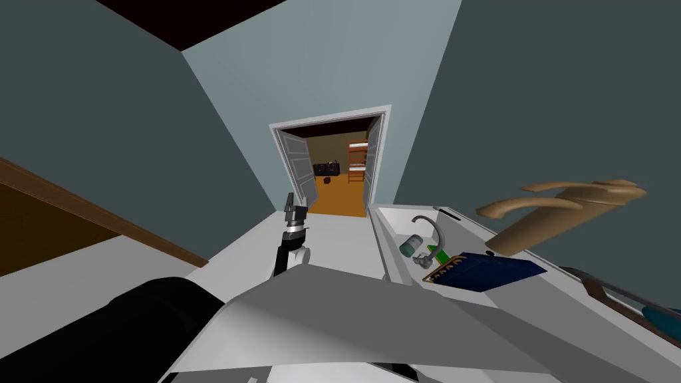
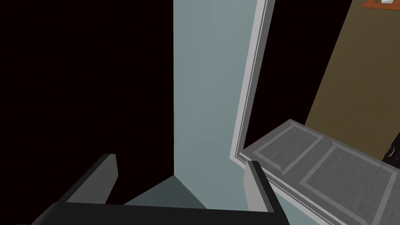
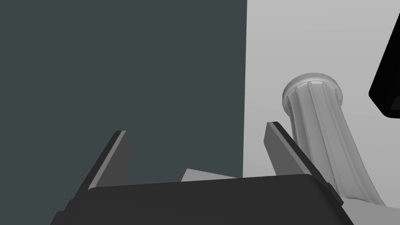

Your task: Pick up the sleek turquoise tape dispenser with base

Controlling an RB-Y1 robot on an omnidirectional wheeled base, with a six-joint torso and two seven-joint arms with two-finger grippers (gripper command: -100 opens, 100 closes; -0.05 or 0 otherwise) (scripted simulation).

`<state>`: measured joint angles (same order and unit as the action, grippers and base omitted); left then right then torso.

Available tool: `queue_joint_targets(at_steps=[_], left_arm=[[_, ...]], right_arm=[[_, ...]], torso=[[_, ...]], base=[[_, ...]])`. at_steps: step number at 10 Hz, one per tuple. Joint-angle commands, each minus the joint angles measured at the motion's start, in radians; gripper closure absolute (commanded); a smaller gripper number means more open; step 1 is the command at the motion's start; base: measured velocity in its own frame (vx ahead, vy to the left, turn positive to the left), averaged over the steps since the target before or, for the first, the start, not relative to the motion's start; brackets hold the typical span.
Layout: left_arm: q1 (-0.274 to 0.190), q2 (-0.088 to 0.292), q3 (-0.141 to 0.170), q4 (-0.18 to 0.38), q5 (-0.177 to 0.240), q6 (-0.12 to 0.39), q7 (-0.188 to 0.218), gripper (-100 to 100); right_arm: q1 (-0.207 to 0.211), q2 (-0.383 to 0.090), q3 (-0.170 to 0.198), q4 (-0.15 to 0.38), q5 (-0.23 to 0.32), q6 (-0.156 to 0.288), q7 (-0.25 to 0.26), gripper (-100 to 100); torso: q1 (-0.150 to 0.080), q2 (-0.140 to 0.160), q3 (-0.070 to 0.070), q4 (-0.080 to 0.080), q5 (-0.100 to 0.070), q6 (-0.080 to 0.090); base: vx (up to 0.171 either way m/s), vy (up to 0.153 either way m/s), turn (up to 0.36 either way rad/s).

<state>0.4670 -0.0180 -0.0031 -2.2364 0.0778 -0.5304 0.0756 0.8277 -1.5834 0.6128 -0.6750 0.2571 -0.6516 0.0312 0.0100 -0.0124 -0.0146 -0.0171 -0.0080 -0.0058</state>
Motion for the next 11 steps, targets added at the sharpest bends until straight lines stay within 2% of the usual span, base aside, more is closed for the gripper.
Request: queue_joint_targets(at_steps=[1, 2, 3, 5, 6, 8, 11], left_arm=[[0.000, 0.000, 0.000, 0.000, 0.000, 0.000, 0.000, 0], [0.000, 0.000, 0.000, 0.000, 0.000, 0.000, 0.000, 0], [0.000, 0.000, 0.000, 0.000, 0.000, 0.000, 0.000, 0], [0.000, 0.000, 0.000, 0.000, 0.000, 0.000, 0.000, 0], [0.000, 0.000, 0.000, 0.000, 0.000, 0.000, 0.000, 0], [0.000, 0.000, 0.000, 0.000, 0.000, 0.000, 0.000, 0], [0.000, 0.000, 0.000, 0.000, 0.000, 0.000, 0.000, 0]], right_arm=[[-0.001, -0.012, -0.001, 0.035, -0.004, -0.020, 0.001, -100], [-0.002, -0.042, 0.001, 0.064, -0.010, -0.034, -0.005, -100], [0.006, -0.042, 0.001, 0.039, -0.010, -0.034, -0.005, -100], [-0.002, -0.042, 0.001, 0.065, -0.010, -0.034, -0.005, -100], [-0.003, -0.068, 0.001, 0.090, -0.015, -0.047, -0.010, -100], [-0.003, -0.068, 0.001, 0.090, -0.015, -0.047, -0.010, -100], [-0.013, -0.123, -0.001, 0.135, -0.028, -0.076, -0.020, -100]], torso=[[0.000, 0.000, 0.000, 0.000, 0.000, 0.000], [-0.001, 0.000, 0.000, 0.000, 0.000, 0.001], [0.000, -0.001, -0.001, 0.000, 0.000, 0.000], [-0.002, 0.003, 0.002, 0.001, -0.001, 0.001], [-0.003, 0.006, 0.004, 0.001, -0.001, 0.002], [-0.002, 0.002, 0.001, 0.001, -0.001, 0.001], [-0.002, -0.001, -0.001, 0.000, -0.001, 0.000]], base=[[0.096, 0.037, 0.071], [0.127, 0.048, 0.117], [0.108, 0.041, 0.085], [0.022, 0.001, -0.008], [0.064, 0.016, 0.122], [0.062, 0.015, 0.049], [0.135, 0.026, 0.175]])
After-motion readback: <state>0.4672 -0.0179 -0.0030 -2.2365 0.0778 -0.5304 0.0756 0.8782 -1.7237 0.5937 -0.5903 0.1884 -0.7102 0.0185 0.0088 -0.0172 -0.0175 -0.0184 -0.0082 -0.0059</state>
